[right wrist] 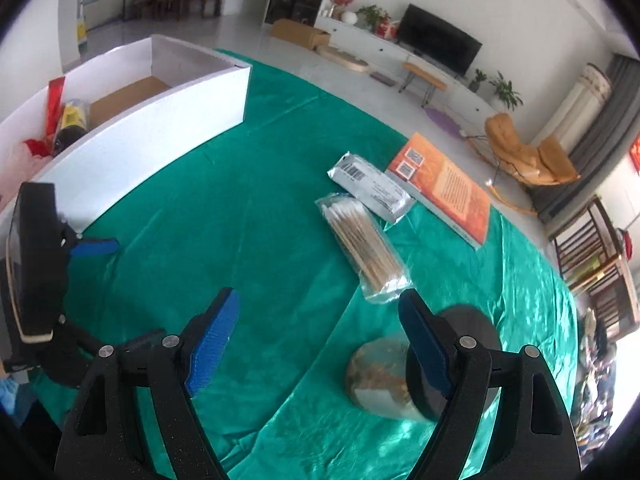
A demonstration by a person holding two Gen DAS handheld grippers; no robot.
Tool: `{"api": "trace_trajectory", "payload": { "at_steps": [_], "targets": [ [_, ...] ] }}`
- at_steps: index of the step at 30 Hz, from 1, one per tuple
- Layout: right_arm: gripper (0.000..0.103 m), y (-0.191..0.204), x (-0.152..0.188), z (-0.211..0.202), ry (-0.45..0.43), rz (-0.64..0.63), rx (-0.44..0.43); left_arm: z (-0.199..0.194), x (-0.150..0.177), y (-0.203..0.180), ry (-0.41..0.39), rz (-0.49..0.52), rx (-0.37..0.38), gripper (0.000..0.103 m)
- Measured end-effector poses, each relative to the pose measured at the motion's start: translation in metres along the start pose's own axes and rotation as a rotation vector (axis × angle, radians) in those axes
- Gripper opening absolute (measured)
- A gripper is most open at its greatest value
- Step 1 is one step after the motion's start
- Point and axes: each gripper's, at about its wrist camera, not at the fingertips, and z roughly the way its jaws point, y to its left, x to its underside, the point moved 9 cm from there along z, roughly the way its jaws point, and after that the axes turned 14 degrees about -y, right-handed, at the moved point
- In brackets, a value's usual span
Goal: Organize soft objects
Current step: 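Reach the right tool to the cotton swab bag and grasp it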
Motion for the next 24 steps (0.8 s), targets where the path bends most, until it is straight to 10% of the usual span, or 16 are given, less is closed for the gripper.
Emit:
{"api": "trace_trajectory", "payload": {
  "at_steps": [6, 16, 20, 24],
  "targets": [
    [0.084, -0.037, -0.003, 0.099, 0.402, 0.039, -0.037, 0.000, 0.000, 0.000, 0.000, -0.001, 0.000, 0.103],
    [0.081, -0.042, 0.031, 0.162, 0.626, -0.188, -0.032, 0.001, -0.001, 0.000, 0.000, -0.002, 0.001, 0.103],
    [0.031, -0.041, 0.023, 0.159, 0.650, -0.113, -0.108, 0.001, -0.001, -0.001, 0.000, -0.002, 0.001, 0.103],
    [0.026, -0.033, 0.008, 0.142, 0.591, -0.094, -0.115, 0.001, -0.001, -0.001, 0.000, -0.003, 0.001, 0.103]
  ]
}}
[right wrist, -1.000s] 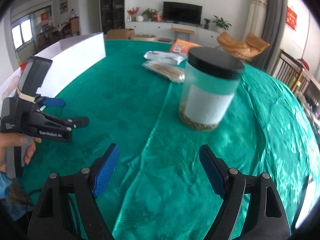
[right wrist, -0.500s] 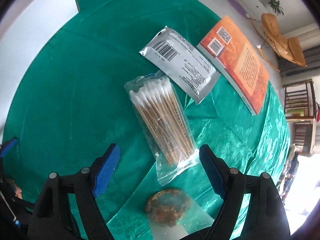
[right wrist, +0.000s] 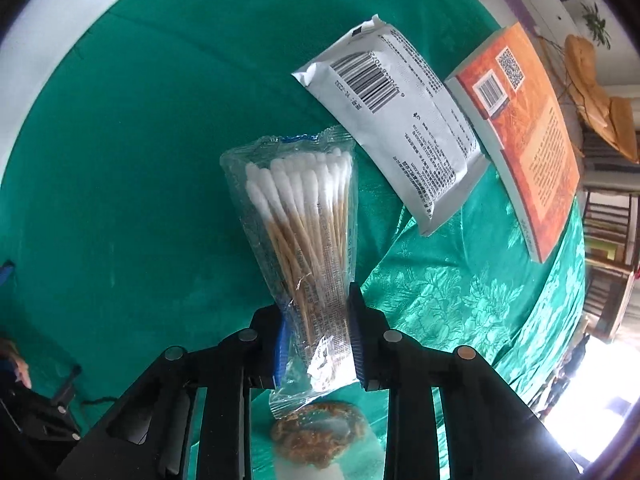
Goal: Organize soft objects
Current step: 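Reach the right tool to the cotton swab bag and grasp it, then set the cotton swab bag upright on the table and open the right tool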
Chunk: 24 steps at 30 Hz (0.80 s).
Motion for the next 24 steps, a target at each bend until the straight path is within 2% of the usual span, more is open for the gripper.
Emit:
{"api": "trace_trajectory", "payload": {
  "at_steps": [5, 8, 12, 16, 18, 19, 24],
  "targets": [
    [0.026, 0.013, -0.006, -0.077, -0.239, 0.118, -0.081, 0.000, 0.000, 0.000, 0.000, 0.000, 0.000, 0.103],
    [0.026, 0.015, 0.011, -0.142, -0.409, 0.217, -0.174, 0.000, 0.000, 0.000, 0.000, 0.000, 0.000, 0.103],
    [0.026, 0.015, 0.069, -0.225, -0.597, 0.359, -0.324, 0.000, 0.000, 0.000, 0.000, 0.000, 0.000, 0.103],
    [0.027, 0.005, 0.148, -0.265, -0.660, 0.470, -0.390, 0.000, 0.000, 0.000, 0.000, 0.000, 0.000, 0.103],
    [0.027, -0.004, 0.190, -0.265, -0.666, 0.532, -0.366, 0.000, 0.000, 0.000, 0.000, 0.000, 0.000, 0.103],
    [0.028, -0.014, 0.209, -0.257, -0.650, 0.566, -0.321, 0.000, 0.000, 0.000, 0.000, 0.000, -0.001, 0.103],
    [0.028, -0.086, 0.267, -0.150, -0.492, 0.741, -0.028, 0.001, 0.000, 0.000, 0.000, 0.000, -0.001, 0.103]
  ]
}}
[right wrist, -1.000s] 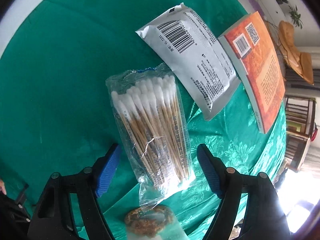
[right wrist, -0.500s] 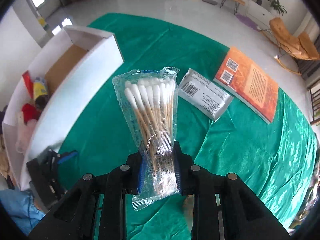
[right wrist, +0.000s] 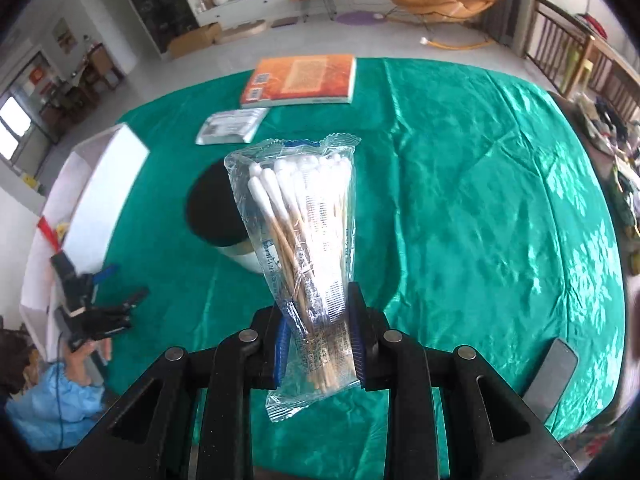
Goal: Organize soft objects
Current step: 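Set the cotton swab bag upright on the table and open the right tool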
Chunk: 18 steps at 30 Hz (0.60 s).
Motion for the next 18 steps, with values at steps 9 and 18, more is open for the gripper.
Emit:
{"api": "trace_trajectory", "payload": {
  "at_steps": [9, 18],
  "targets": [
    [0.070, -0.079, 0.021, 0.076, -0.149, 0.223, 0.081, 0.000, 0.000, 0.000, 0.000, 0.000, 0.000, 0.103],
    [0.078, -0.068, 0.085, 0.065, -0.232, 0.093, 0.191, 0.000, 0.000, 0.000, 0.000, 0.001, -0.003, 0.103]
  ]
}}
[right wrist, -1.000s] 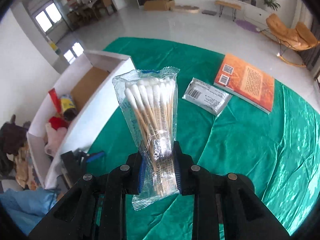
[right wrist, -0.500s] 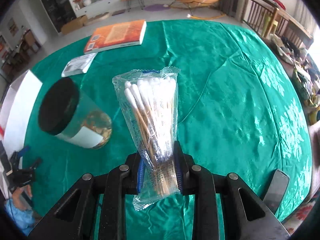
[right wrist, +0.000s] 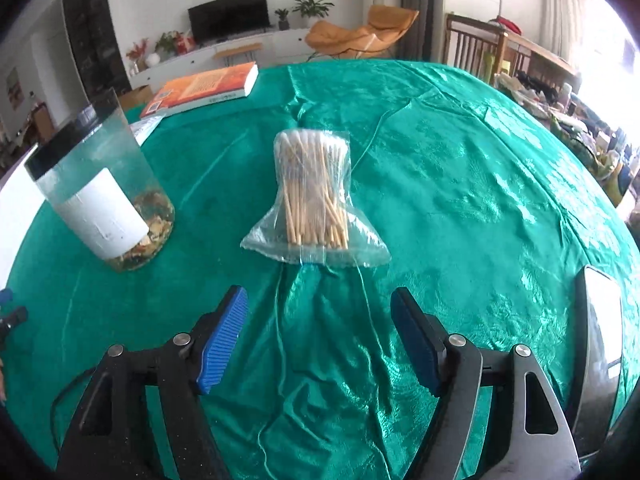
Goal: Organize soft objects
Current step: 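Set the cotton swab bag upright on the table and open the right tool, then hold the right tool still while the left tool moves toward the white wipe pack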
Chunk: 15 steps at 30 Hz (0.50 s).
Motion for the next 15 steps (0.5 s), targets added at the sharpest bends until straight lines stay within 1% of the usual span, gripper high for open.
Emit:
{"api": "trace_trajectory", "payload": {
  "at_steps": [2, 4, 8, 15],
  "targets": [
    [0.078, 0.0022, -0.0006, 0.0018, 0.006, -0.012, -0.001, 0.0002, -0.0002, 0.0000, 0.000, 0.000, -0.002, 0.103],
    [0.080, 0.0038, -0.0003, 0.0058, 0.012, -0.008, -0.024, 0.0005, -0.0003, 0.0002, 0.000, 0.000, -0.003, 0.103],
    [0.083, 0.0098, 0.0058, 0.0045, -0.002, -0.072, -0.004, 0.0009, -0.0003, 0.0003, 0.000, -0.005, -0.011, 0.103],
    [0.085, 0.0102, 0.0082, 0.0046, -0.003, -0.071, -0.009, 0.0013, -0.0006, 0.0002, 0.001, -0.006, -0.013, 0.103]
  ]
}}
